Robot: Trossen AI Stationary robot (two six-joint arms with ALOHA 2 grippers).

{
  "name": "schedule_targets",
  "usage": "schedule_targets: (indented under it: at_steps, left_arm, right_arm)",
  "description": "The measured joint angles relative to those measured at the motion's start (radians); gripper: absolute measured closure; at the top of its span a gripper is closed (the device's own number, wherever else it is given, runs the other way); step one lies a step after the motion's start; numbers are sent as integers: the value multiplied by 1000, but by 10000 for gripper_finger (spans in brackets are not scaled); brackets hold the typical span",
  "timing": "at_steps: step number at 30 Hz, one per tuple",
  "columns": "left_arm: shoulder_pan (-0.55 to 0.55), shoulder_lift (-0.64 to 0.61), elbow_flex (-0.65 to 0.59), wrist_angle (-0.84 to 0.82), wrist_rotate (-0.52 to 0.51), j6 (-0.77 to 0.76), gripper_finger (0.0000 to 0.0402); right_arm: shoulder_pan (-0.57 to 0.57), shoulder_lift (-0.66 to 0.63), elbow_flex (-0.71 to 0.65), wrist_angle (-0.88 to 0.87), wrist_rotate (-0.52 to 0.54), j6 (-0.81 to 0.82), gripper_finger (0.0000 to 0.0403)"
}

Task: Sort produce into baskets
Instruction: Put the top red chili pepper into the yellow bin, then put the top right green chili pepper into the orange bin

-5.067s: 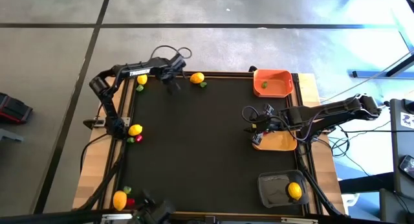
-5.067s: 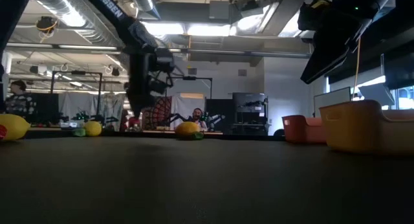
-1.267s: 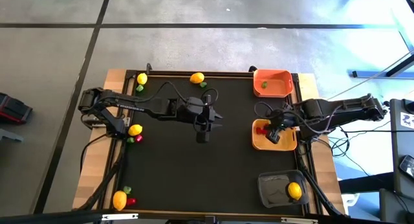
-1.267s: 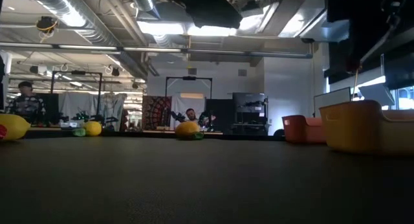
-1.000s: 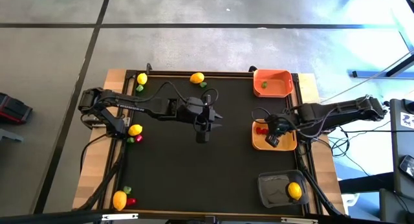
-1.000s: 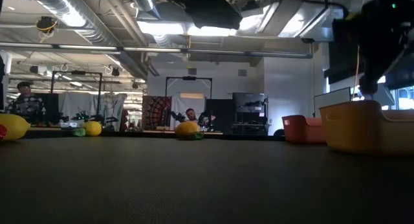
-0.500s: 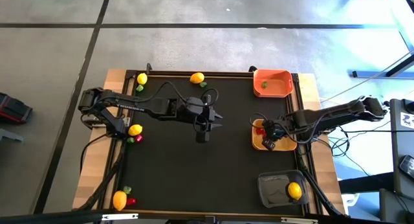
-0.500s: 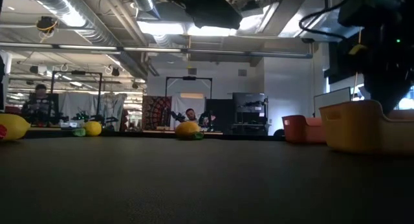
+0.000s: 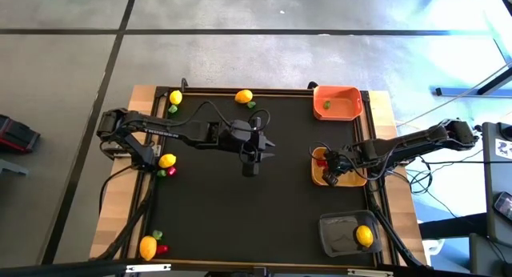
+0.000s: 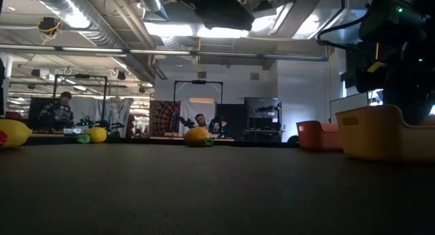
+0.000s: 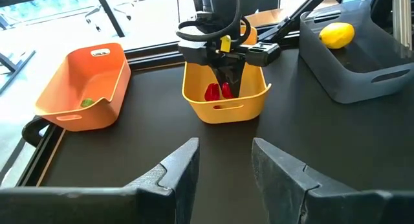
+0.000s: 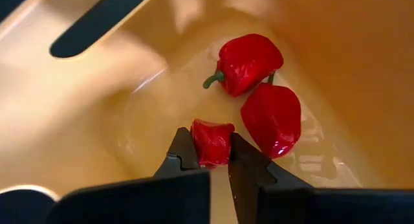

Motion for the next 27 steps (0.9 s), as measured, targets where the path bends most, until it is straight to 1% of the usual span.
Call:
schedule_targets:
  at_steps: [2,6,9,12,17,27]
  left_arm:
    - [0,0,0,0,0,0,262]
    - [0,0,0,0,0,0,262]
    - [0,0,0,0,0,0,263]
    - [0,0,0,0,0,0,263]
    - [0,0,0,0,0,0,263]
    - [0,0,0,0,0,-11,263]
  right_arm:
    - [0,4,0,0,11,0,367]
    - [0,8,-1,-1,37,0,322]
    - [0,8,-1,0,33,0,294]
    - [0,8,0,1,13,0,276]
    - [0,6,29,-13,-9,0,270]
    - [0,5,249,-238,-8,-48,269]
